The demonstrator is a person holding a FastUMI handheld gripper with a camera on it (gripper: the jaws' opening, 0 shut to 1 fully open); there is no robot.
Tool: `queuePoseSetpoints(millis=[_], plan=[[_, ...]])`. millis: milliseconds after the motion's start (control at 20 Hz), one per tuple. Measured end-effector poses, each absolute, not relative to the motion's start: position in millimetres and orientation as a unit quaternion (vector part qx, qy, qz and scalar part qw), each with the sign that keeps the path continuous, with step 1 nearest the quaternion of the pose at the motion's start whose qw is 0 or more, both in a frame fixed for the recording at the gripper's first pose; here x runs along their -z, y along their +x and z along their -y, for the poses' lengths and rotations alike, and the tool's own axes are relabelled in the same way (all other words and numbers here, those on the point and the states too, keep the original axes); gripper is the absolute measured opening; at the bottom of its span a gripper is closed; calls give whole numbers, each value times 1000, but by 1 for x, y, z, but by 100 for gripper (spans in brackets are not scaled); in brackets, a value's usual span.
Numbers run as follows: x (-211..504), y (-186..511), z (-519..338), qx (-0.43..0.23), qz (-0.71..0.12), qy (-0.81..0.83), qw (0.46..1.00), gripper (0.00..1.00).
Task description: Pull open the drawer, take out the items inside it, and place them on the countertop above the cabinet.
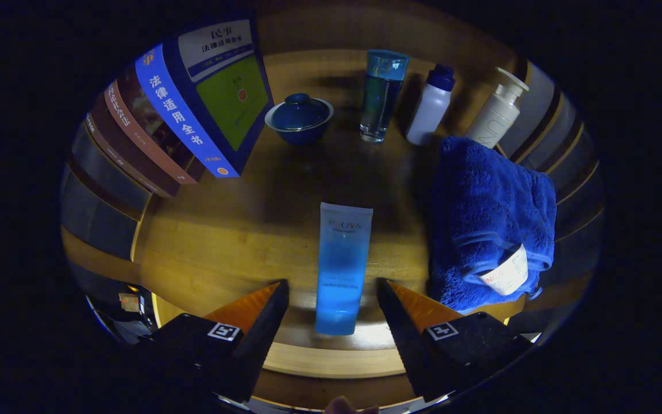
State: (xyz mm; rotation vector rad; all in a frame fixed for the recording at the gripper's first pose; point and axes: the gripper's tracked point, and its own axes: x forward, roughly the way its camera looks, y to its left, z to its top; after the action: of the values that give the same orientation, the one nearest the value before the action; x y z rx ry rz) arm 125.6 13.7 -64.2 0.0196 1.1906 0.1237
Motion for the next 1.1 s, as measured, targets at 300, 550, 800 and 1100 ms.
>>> queuePoseSetpoints(millis=[300,550,800,1100], plan=[[21,114,-17,-69,-456,13,887,100],[-29,72,-22,-84,-350,7,933,100],[-68,9,-28,-99,-254,15,962,100],[-82,-66,-10,-74,-158,39,984,100]])
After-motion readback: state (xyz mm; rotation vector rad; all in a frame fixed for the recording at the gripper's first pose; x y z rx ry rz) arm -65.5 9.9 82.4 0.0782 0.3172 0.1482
